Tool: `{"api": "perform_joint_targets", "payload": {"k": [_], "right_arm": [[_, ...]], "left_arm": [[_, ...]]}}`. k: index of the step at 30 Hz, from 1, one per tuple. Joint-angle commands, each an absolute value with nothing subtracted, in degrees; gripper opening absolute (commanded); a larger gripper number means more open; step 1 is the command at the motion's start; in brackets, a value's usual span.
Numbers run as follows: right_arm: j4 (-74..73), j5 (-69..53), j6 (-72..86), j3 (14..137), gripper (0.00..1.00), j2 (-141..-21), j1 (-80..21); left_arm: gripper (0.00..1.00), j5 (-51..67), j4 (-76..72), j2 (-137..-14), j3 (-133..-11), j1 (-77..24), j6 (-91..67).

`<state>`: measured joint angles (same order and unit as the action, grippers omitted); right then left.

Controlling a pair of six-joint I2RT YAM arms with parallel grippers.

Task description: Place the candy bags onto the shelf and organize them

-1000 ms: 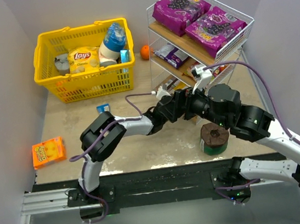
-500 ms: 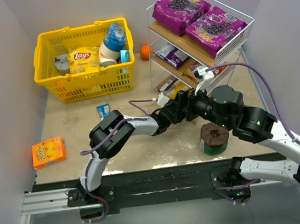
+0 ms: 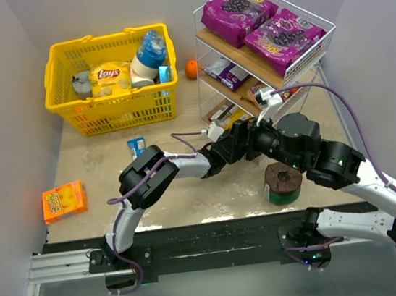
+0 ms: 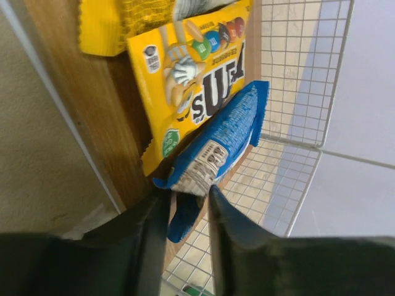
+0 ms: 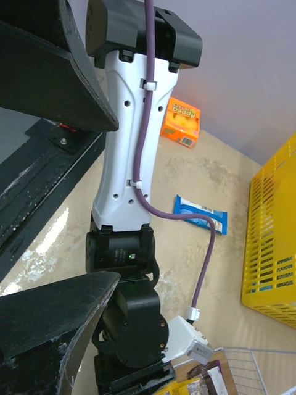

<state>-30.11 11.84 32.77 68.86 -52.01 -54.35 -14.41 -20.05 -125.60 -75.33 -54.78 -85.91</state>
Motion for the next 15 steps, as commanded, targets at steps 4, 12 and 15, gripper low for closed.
{"api": "perform_joint_targets", "payload": {"k": [4, 12, 15], "right_arm": [[-30.5, 12.0, 32.3, 69.3, 0.99, -51.7, -54.3], [-30.7, 12.8, 33.0, 70.0, 0.99, -53.0, -54.2], [-30.8, 12.9, 33.0, 70.5, 0.99, -54.1, -54.3]], "left_arm": [[0.58, -17.6, -19.1, -123.2, -74.5, -56.2, -84.6], [0.67, -16.9, -19.2, -115.7, -66.5, -56.4, -83.0], [0.70, -17.3, -18.7, -111.6, -61.5, -56.4, -82.4]]}}
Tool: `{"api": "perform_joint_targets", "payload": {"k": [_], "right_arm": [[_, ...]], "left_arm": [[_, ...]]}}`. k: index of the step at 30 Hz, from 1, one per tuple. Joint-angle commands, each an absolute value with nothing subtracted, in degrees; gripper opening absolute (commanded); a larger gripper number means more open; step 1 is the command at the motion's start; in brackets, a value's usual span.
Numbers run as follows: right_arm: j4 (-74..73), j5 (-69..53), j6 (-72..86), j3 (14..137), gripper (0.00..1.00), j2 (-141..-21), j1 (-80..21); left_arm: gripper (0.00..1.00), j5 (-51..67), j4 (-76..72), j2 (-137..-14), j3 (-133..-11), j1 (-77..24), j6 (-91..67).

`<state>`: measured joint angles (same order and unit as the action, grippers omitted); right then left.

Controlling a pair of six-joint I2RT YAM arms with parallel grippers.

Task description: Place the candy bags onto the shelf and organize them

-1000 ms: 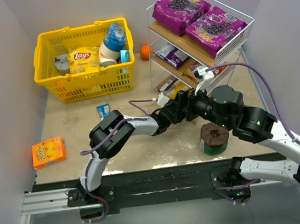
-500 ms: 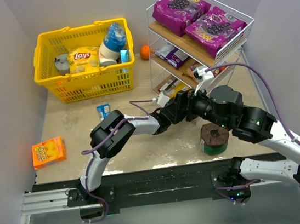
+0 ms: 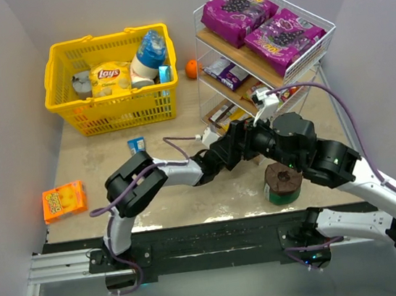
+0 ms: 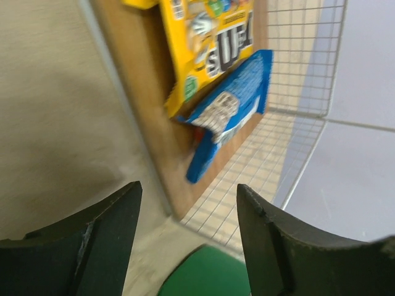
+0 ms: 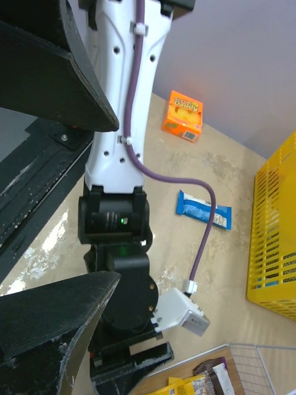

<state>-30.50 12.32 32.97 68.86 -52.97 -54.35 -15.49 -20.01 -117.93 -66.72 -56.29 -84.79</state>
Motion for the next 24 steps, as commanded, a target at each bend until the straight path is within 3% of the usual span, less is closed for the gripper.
{"api": "perform_joint_targets", "payload": {"k": [1, 6, 11, 17, 24], "right_arm": [[-30.6, 12.8, 33.1, 70.7, 0.99, -54.3, -54.2], [-29.4, 12.6, 33.4, 70.8, 0.99, -57.2, -54.2], [-26.5, 11.9, 33.7, 70.9, 0.98, -61.2, -54.2], [-22.9, 9.8, 33.7, 72.2, 0.96, -69.8, -54.3], [-18.4, 6.9, 34.2, 74.8, 0.95, -79.3, -54.2]], "left_arm": [[0.70, -17.9, -19.0, -109.2, -59.9, -56.4, -82.4], [0.77, -22.9, -26.4, -97.9, -44.3, -56.3, -80.5], [0.80, -30.8, -20.0, -84.8, -36.9, -54.6, -78.0], [0.79, -20.0, -22.8, -72.3, -20.1, -41.2, -80.9], [0.79, -21.8, -15.7, -59.1, -10.4, -32.5, -82.1]]}}
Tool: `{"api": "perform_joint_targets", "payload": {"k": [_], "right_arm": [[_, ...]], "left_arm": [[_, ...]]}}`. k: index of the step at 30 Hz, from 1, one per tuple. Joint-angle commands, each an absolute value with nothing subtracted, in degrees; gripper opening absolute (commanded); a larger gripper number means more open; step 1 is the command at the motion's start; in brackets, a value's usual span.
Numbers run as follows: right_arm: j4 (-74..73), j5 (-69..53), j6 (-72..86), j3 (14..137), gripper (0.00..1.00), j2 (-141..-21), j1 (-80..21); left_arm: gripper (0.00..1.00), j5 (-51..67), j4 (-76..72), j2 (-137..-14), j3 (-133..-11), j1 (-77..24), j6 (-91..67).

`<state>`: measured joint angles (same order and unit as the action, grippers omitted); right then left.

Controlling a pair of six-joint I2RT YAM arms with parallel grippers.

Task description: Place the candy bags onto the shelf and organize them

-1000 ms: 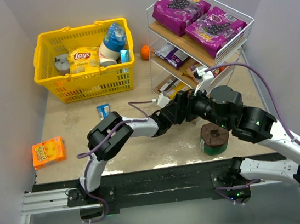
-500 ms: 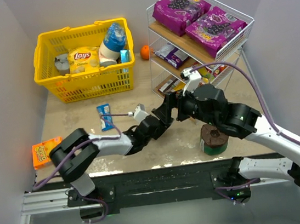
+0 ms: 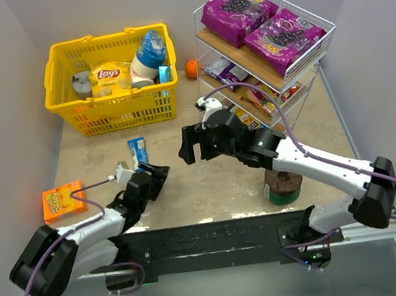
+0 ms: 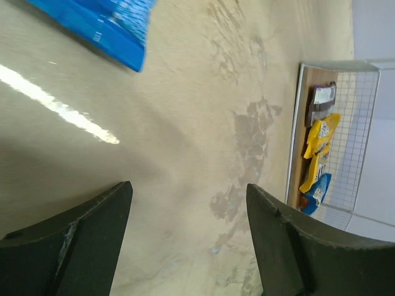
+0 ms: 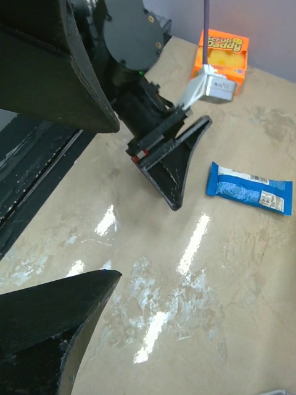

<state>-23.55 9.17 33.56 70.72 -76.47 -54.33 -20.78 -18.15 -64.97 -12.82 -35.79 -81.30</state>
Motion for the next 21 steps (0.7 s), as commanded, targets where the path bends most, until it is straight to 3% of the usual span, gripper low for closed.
{"api": "perform_joint_targets", "payload": {"k": [1, 9, 18, 21], "right_arm": [[-17.8, 6.6, 34.2, 75.2, 0.95, -80.4, -54.2], [-16.3, 4.7, 34.9, 77.1, 0.93, -88.3, -54.3], [-16.3, 6.2, 34.7, 75.3, 0.93, -86.5, -54.2], [-16.9, 7.0, 34.5, 74.7, 0.93, -85.6, -54.2]], "left_arm": [[0.79, -22.8, -15.2, -56.5, -9.7, -31.6, -82.3], [0.79, -23.1, -11.8, -54.5, -8.8, -20.9, -79.1], [0.78, -17.8, -21.8, -69.2, -8.1, -16.0, -80.7], [0.70, -16.4, -25.9, -72.5, -8.0, -15.3, -80.3]]}}
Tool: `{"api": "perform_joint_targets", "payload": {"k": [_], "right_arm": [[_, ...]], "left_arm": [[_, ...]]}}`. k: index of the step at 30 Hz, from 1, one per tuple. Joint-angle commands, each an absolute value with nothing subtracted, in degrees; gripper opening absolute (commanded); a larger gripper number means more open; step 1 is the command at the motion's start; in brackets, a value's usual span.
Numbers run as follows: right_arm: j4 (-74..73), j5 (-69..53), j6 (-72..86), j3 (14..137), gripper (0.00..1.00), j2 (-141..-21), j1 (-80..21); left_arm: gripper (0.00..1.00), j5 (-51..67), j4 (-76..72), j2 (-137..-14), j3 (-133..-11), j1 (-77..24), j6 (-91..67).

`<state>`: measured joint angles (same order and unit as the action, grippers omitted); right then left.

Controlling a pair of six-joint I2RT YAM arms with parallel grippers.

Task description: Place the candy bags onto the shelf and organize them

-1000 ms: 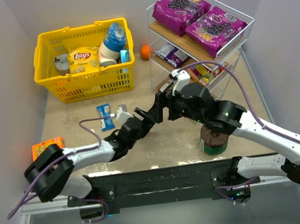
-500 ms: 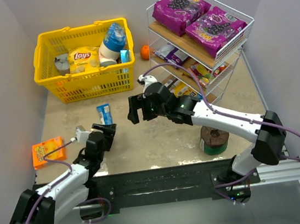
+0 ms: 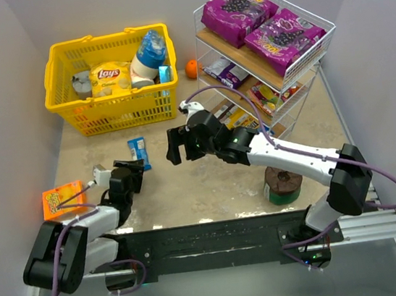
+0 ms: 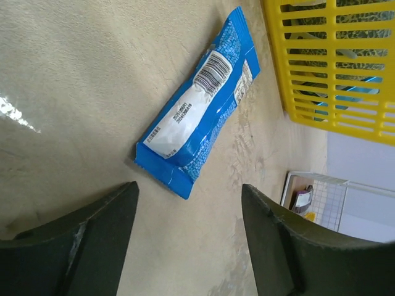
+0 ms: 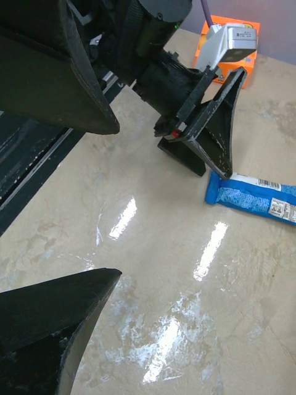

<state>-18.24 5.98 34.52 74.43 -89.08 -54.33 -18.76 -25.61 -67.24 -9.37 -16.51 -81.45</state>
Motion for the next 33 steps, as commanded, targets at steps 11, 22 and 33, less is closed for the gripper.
{"api": "perform_joint_targets", "payload": {"k": [11, 22, 33], "right_arm": [[-17.0, 7.7, 34.5, 73.4, 0.93, -82.8, -54.2], [-17.8, 8.9, 34.1, 72.4, 0.93, -80.3, -54.2], [-17.7, 9.1, 34.1, 72.1, 0.93, -79.1, -54.2]], "left_arm": [[0.32, -15.8, -29.7, -76.2, -9.2, -15.3, -76.9], [0.38, -17.7, -27.5, -81.6, -15.1, -15.3, -78.6], [0.01, -18.7, -24.0, -80.6, -16.9, -15.3, -77.1]]}}
